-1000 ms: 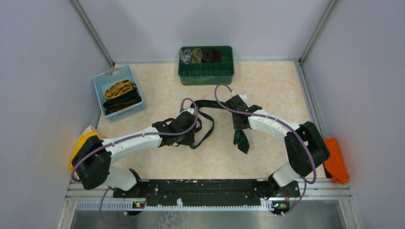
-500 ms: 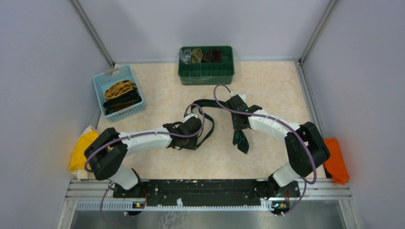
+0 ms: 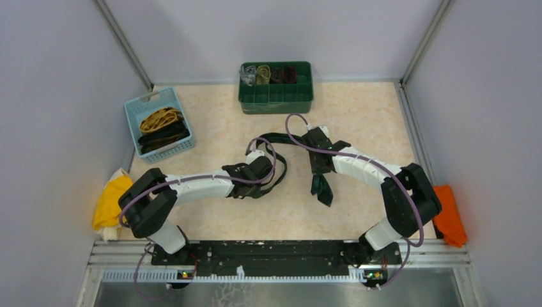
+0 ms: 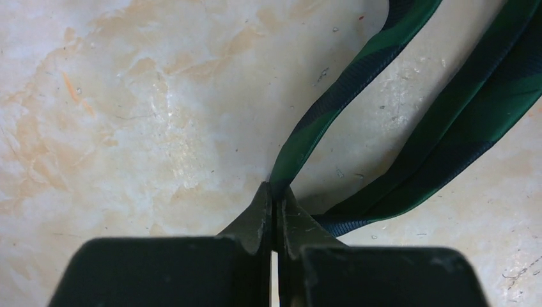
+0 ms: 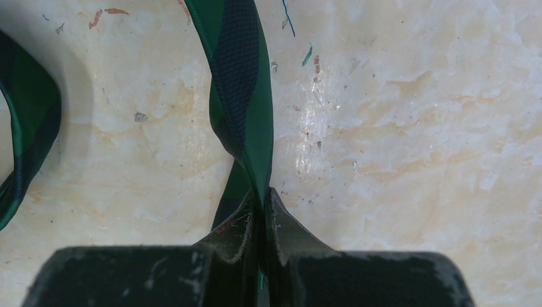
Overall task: Roll the ties
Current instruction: Flatten out the tie at the center of the board.
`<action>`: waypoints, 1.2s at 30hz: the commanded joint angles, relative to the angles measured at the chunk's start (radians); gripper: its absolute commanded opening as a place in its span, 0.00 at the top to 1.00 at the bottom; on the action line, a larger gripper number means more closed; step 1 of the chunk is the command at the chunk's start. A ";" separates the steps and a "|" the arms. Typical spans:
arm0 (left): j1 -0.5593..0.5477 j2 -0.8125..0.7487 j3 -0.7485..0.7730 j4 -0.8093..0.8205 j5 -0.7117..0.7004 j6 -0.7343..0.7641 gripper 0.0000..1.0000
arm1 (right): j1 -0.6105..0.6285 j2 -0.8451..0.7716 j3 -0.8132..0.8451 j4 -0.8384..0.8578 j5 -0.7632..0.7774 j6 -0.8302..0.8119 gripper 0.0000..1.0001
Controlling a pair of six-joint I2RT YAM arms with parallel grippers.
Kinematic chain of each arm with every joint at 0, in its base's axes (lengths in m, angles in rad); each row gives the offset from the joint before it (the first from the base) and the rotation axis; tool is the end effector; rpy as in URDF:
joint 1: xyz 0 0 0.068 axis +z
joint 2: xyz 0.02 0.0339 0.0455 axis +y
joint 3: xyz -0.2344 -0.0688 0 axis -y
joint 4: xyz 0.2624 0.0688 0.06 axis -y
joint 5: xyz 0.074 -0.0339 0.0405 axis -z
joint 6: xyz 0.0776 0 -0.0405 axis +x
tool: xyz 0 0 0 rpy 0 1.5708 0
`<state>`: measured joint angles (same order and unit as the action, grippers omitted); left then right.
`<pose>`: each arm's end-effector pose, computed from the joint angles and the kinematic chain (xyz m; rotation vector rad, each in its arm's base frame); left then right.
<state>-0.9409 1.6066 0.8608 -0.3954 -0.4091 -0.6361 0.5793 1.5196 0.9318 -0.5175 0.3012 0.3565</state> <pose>0.2148 -0.2423 0.0818 0.2736 2.5428 -0.0217 0.2855 0.1593 0.1197 -0.1956 2.5877 -0.0740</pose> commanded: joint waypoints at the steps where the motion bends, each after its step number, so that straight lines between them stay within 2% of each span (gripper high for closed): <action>1: -0.004 -0.071 -0.037 -0.071 0.001 -0.089 1.00 | -0.014 -0.016 0.067 -0.006 -0.010 -0.027 1.00; 8: -0.002 -0.376 -0.012 -0.256 -0.039 -0.183 1.00 | -0.037 -0.083 0.134 -0.169 -0.018 -0.081 1.00; 17: -0.002 -0.587 0.109 -0.486 -0.082 -0.283 1.00 | -0.071 -0.193 0.140 -0.349 -0.070 -0.133 1.00; 23: -0.002 -0.778 0.145 -0.579 -0.149 -0.359 1.00 | -0.104 -0.250 0.168 -0.443 -0.056 -0.146 1.00; 29: -0.002 -0.866 0.118 -0.686 -0.267 -0.486 1.00 | -0.137 -0.177 0.217 -0.484 -0.052 -0.135 1.00; 36: -0.002 -0.917 0.087 -0.721 -0.299 -0.516 1.00 | -0.266 -0.054 0.292 -0.422 -0.162 -0.177 1.00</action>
<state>-0.9409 0.7204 0.9619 -1.0607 -0.6556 -1.1133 0.3923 1.4097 1.1473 -0.9783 0.2092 0.2161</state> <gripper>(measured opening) 0.016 0.010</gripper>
